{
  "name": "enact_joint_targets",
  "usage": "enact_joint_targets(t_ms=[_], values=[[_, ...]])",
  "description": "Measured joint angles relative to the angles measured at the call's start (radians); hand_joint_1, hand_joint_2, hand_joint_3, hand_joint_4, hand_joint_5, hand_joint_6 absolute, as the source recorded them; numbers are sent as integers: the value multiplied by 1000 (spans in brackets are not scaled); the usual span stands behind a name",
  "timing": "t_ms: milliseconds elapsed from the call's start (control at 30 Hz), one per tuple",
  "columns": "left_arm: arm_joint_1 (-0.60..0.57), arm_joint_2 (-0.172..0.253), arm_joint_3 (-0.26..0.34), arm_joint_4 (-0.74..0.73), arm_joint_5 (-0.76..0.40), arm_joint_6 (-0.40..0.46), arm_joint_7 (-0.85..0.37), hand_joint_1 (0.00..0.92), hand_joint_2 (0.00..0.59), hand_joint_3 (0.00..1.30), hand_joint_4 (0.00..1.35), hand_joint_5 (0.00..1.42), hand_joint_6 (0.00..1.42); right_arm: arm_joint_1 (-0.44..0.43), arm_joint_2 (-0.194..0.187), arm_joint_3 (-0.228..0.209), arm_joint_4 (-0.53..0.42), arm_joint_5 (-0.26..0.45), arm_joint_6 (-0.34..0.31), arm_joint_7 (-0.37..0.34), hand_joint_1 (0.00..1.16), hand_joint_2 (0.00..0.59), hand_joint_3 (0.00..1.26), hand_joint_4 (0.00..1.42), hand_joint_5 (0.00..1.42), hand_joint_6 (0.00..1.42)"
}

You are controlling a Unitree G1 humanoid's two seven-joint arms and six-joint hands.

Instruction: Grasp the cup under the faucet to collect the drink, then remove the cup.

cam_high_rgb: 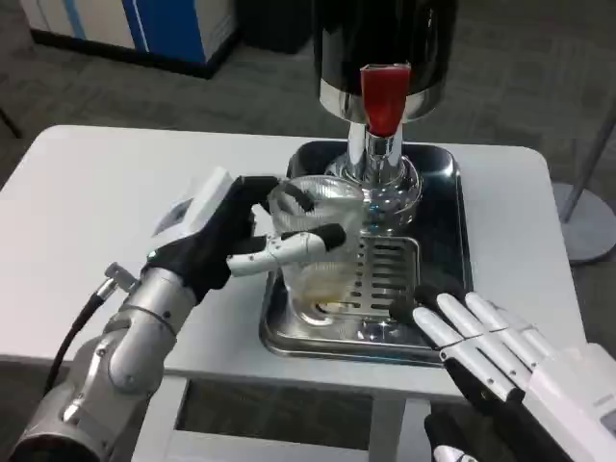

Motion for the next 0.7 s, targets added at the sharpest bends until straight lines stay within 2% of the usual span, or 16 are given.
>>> enact_joint_targets(t_ms=[100,233,367,700], values=[[25,-1,-31,-20,7,-51,8,366,193,1020,1206,1364,1424,-2,5,9,6,0,11,0,0,540,54,0,0,62],[34,-2,-47,-29,40,-59,47,378,202,1013,1193,1363,1424,-2,6,8,6,0,20,0,0,540,54,0,0,62],[34,-4,-63,-29,53,-43,84,389,214,1011,1192,1363,1424,25,6,-21,3,12,20,0,0,540,54,0,0,70],[24,-4,-165,-59,201,15,234,415,231,991,1179,1349,1424,64,6,-74,-2,57,2,-2,0,540,54,0,0,77]])
